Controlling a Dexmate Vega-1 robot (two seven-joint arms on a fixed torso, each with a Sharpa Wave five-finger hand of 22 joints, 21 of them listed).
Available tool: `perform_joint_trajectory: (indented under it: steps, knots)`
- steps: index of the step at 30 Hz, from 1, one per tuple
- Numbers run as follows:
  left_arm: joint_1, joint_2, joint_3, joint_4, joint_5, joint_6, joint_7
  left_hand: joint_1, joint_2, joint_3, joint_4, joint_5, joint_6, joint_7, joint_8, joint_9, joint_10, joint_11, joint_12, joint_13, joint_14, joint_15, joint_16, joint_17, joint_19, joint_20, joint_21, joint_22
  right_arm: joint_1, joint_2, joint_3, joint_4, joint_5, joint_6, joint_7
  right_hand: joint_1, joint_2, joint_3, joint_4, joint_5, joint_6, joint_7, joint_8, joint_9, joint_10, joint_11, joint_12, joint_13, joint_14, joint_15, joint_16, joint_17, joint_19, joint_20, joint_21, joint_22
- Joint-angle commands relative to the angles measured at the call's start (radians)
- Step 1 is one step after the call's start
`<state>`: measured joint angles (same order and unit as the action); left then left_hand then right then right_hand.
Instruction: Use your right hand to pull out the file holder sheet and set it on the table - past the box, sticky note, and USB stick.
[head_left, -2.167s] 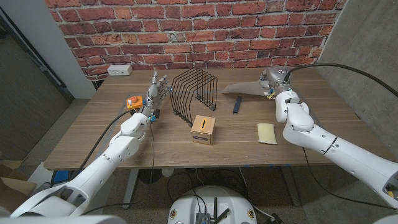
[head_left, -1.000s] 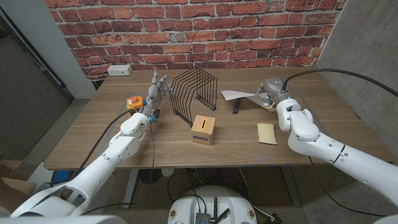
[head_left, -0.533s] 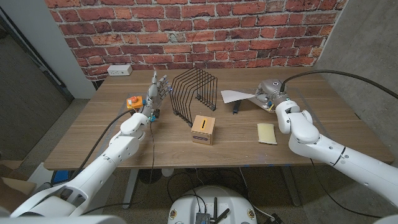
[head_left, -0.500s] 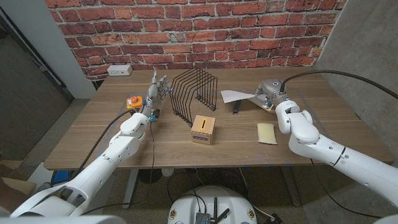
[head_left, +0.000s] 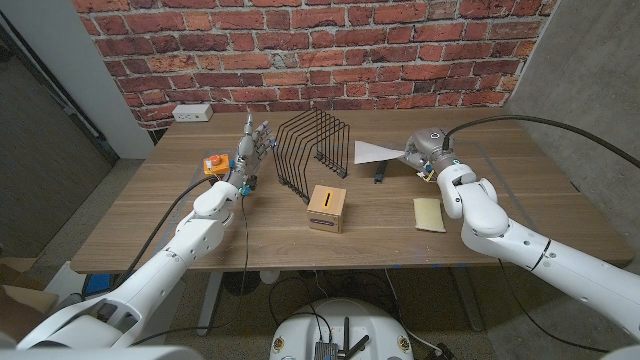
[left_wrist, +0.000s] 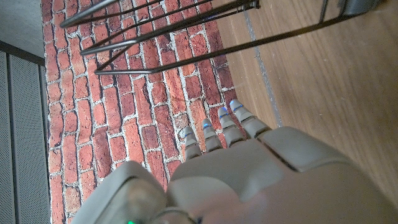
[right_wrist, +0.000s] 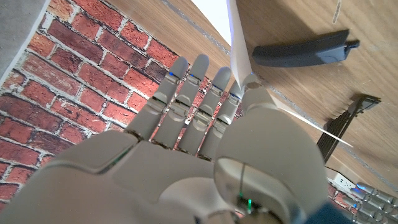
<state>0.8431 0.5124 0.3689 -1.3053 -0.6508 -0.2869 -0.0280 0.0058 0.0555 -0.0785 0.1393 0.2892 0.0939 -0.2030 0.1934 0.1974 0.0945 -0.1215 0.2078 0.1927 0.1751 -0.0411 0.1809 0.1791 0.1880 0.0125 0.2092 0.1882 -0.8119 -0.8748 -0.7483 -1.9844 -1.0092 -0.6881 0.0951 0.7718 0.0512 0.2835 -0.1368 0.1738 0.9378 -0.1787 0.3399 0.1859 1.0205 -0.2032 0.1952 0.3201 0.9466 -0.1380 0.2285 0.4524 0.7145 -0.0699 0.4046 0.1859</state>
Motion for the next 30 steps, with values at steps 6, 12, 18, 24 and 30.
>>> perform_joint_trajectory:
  steps: [6, 12, 18, 24, 30]
  knots:
    - [0.000, 0.000, 0.000, 0.001, 0.000, 0.000, 0.000, -0.002, 0.011, 0.000, 0.006, 0.007, 0.005, -0.006, 0.008, 0.002, 0.000, -0.011, 0.006, 0.005, 0.006, -0.004, 0.006, 0.003, 0.005, 0.002, 0.008, 0.006, -0.025, 0.000, 0.031, -0.006, -0.016, 0.085, 0.043, -0.033, -0.024, -0.016, 0.000, 0.002, -0.037, -0.004, -0.020, 0.004, -0.027, -0.002, -0.008, -0.008, -0.044, -0.083, -0.019, -0.005, 0.001, -0.117, -0.014, 0.000]
    - [0.000, 0.000, 0.000, 0.001, 0.000, -0.001, 0.000, -0.002, 0.011, 0.000, 0.006, 0.007, 0.004, -0.005, 0.008, 0.002, 0.000, -0.009, 0.006, 0.005, 0.007, -0.004, 0.006, 0.003, 0.006, 0.003, 0.008, 0.006, -0.033, 0.006, 0.040, -0.004, -0.014, 0.093, 0.056, -0.039, -0.027, -0.017, -0.001, 0.003, -0.042, -0.008, -0.024, 0.004, -0.041, -0.003, -0.012, -0.013, -0.062, -0.082, -0.023, -0.006, -0.004, -0.110, -0.018, 0.000]
    - [0.000, 0.000, 0.000, 0.001, 0.000, 0.000, 0.000, -0.002, 0.011, 0.000, 0.006, 0.007, 0.005, -0.006, 0.008, 0.002, 0.000, -0.010, 0.006, 0.005, 0.006, -0.004, 0.006, 0.003, 0.006, 0.002, 0.008, 0.006, -0.040, 0.008, 0.048, 0.002, -0.005, 0.091, 0.075, -0.036, -0.022, -0.014, -0.002, 0.004, -0.039, -0.007, -0.025, 0.004, -0.040, -0.004, -0.011, -0.015, -0.064, -0.085, -0.020, -0.004, -0.004, -0.113, -0.019, -0.001]
    - [0.000, 0.000, 0.000, 0.001, 0.000, 0.000, 0.000, -0.002, 0.011, 0.000, 0.006, 0.007, 0.004, -0.006, 0.008, 0.002, 0.001, -0.009, 0.006, 0.005, 0.006, -0.004, 0.006, 0.003, 0.006, 0.002, 0.008, 0.006, -0.043, 0.005, 0.041, 0.010, -0.033, 0.074, 0.102, -0.021, -0.010, -0.004, -0.010, 0.008, -0.024, -0.006, -0.021, 0.004, -0.027, -0.005, -0.004, -0.021, -0.063, -0.091, -0.013, 0.000, -0.001, -0.124, -0.021, -0.001]
    - [0.000, 0.000, 0.000, 0.000, 0.000, 0.000, 0.000, -0.002, 0.011, 0.000, 0.006, 0.007, 0.004, -0.005, 0.008, 0.002, 0.000, -0.008, 0.006, 0.005, 0.007, -0.004, 0.007, 0.003, 0.006, 0.002, 0.008, 0.006, -0.053, 0.001, 0.051, 0.013, -0.020, 0.077, 0.099, -0.001, -0.006, 0.005, -0.021, 0.009, -0.009, -0.011, -0.018, 0.004, -0.020, -0.005, -0.001, -0.026, -0.064, -0.093, -0.009, 0.003, -0.002, -0.134, -0.025, -0.002]
